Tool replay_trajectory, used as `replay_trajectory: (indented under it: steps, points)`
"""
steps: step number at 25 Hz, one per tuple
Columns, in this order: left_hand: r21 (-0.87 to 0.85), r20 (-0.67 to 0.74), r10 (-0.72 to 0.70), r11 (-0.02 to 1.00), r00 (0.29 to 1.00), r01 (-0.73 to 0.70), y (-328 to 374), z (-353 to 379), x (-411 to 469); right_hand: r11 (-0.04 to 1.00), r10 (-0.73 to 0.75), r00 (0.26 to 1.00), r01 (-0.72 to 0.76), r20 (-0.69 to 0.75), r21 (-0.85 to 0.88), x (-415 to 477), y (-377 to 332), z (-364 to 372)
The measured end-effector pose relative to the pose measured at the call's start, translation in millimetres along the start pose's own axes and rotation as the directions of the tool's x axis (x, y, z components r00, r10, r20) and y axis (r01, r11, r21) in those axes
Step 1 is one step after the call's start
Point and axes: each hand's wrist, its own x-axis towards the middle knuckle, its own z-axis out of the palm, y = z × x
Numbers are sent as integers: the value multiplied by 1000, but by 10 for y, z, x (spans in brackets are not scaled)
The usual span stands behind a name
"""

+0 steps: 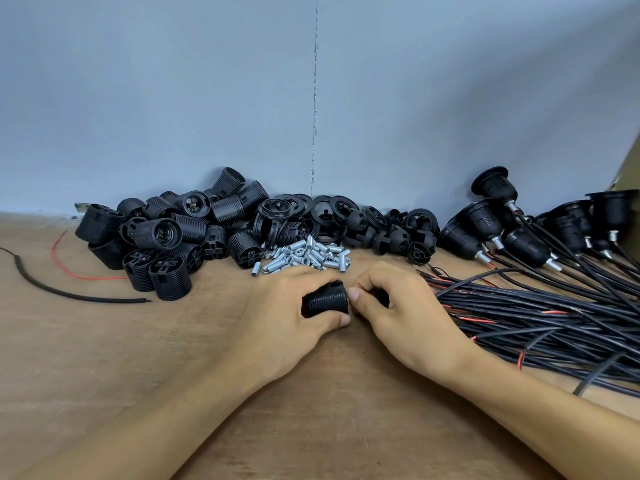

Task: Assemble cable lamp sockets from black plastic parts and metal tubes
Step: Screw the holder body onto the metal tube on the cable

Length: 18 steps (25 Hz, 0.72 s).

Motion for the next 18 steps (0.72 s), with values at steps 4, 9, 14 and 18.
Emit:
replay_trajectory:
  steps: [4, 9, 14, 18]
  points:
    - [13, -94, -60, 998, 994, 61, 10, 56, -6, 999, -7, 1000, 7, -11, 42, 41, -60, -64]
    - [-12, -158, -48, 999, 986, 46, -31, 29, -3, 984, 43, 916, 29, 398, -173, 215, 117, -490]
    - [-57, -144, -69, 997, 987, 61, -45, 31, 11, 1000, -28, 935, 30, 352, -2, 178, 223, -501]
    - [-81, -119, -61, 995, 991, 51, -46, 45, 5, 992, -122, 942, 111, 314, 53, 139, 211, -356]
